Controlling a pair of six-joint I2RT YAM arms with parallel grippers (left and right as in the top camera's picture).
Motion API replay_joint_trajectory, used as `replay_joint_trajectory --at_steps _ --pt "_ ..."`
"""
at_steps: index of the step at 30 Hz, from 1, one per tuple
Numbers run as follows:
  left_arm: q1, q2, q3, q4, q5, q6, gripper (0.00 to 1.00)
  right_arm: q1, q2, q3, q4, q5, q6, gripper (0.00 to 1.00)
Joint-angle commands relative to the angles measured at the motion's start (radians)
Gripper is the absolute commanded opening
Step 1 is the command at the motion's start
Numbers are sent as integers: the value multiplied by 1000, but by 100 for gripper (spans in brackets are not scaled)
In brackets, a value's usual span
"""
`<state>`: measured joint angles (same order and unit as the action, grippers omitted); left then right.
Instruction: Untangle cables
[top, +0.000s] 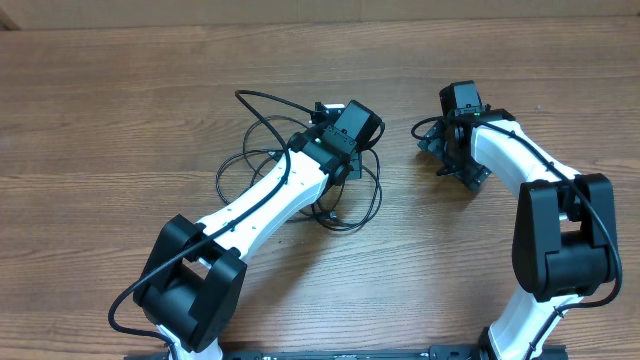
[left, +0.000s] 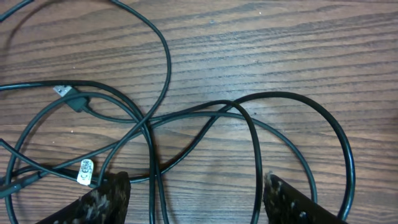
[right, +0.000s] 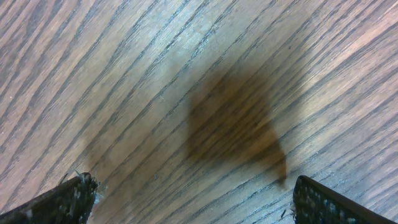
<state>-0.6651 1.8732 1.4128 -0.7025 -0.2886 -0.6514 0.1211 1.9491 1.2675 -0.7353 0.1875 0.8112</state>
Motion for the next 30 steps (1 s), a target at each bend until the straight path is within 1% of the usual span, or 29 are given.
replay_joint_trajectory --at_steps 1,4,7,10,12,17,20,22,23,24,27,29,30 --pt "3 16 8 0 -6 1 69 -1 -11 -5 2 7 3 100" --pt "3 16 8 0 51 1 71 -1 -11 -5 2 7 3 100" --pt "3 16 8 1 141 1 76 -1 -11 -5 2 7 3 100" --pt "3 16 8 2 206 1 77 -1 -11 -5 2 7 3 100" --pt "3 16 8 3 228 1 77 -1 -11 -5 2 7 3 100" --pt "3 16 8 3 230 1 77 -1 -11 -5 2 7 3 100" --pt "3 16 8 3 231 1 75 -1 -11 -5 2 7 3 100" --pt "3 16 8 3 231 1 72 -1 -11 -5 2 7 3 100" --pt "3 16 8 3 231 1 63 -1 -11 -5 2 7 3 100" --pt "3 16 8 3 230 1 57 -1 -11 -5 2 7 3 100" --pt "3 16 8 3 231 0 50 -1 -11 -5 2 7 3 100" --pt "3 16 8 3 230 0 53 -1 -11 -5 2 7 3 100" --pt "3 16 8 4 230 0 60 -1 -11 -5 2 7 3 100"
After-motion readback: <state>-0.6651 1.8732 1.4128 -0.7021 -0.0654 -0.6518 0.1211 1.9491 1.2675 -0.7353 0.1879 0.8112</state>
